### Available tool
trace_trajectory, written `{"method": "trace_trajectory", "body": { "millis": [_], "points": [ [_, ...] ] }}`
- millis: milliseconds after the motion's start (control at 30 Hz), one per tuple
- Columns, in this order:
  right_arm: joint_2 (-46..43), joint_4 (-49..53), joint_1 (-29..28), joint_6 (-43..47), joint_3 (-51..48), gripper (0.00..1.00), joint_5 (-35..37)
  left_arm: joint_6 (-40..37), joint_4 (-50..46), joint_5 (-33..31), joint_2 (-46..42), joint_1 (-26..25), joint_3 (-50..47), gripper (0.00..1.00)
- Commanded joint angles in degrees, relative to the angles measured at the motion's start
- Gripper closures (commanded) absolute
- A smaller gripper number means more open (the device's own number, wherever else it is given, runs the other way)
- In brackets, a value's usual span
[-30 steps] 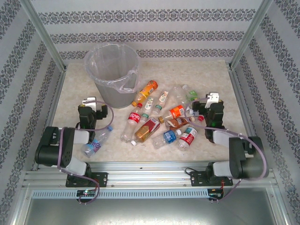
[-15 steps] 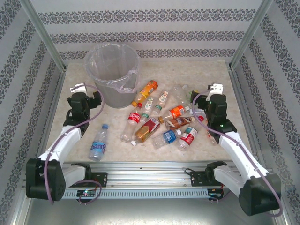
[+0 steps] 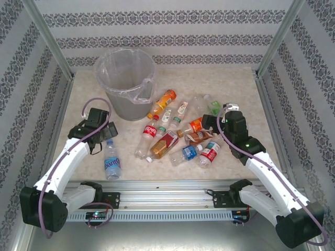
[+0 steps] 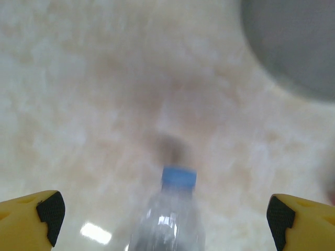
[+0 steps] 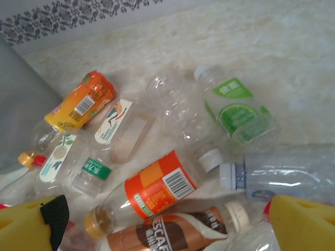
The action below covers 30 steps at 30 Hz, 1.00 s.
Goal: Put the plastic bottles in the bin
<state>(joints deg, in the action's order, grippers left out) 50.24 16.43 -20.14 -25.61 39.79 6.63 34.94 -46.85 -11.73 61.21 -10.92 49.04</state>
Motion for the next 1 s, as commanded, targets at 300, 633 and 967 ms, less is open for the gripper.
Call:
{"method": "trace_trajectory", "body": {
  "millis": [300,633,967],
  "points": [
    [-5.81,4.18,-2.01,-4.04,-1.9,0.02,-7.21,22.07,-17.93,10.15,-2.65,-10.42,-6.56,0.03],
    [-8.67,6.5,-2.37,-3.66,-3.05,0.02,-6.02,25.69,-9.47,16.41,-3.83,-10.79,-12.92,0.09],
    [-8.93,6.77,-2.44,-3.75,-3.93,0.02,-5.5,24.87,-4.0,18.79,-0.99,-10.8,-15.46,0.14]
  ]
}}
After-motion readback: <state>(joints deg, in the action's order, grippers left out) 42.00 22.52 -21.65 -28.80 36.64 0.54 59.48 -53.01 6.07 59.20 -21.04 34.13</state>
